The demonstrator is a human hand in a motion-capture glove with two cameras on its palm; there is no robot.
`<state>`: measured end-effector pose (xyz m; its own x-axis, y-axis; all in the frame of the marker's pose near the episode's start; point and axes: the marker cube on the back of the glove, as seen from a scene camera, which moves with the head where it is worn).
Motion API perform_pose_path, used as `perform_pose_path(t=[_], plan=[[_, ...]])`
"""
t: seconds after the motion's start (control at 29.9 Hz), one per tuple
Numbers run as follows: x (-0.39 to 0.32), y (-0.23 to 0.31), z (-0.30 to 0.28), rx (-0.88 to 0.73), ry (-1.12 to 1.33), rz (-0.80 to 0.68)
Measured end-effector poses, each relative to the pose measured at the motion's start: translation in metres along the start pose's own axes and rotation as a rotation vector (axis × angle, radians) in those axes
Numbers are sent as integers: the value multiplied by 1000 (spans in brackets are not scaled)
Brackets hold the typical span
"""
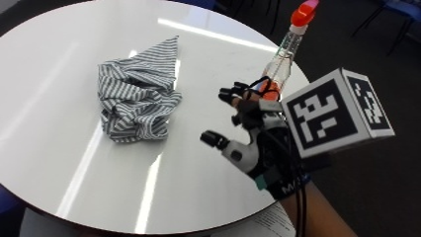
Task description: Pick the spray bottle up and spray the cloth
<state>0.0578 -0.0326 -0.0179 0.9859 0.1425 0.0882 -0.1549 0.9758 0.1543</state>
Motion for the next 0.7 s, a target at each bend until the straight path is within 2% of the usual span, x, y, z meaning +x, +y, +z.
perform_pose_path(t=[0.2,0.47,0.7], plan=[[53,-49,8,148,-180,212],[100,-81,1,368,-152,479],[124,-98,8,392,-267,605]])
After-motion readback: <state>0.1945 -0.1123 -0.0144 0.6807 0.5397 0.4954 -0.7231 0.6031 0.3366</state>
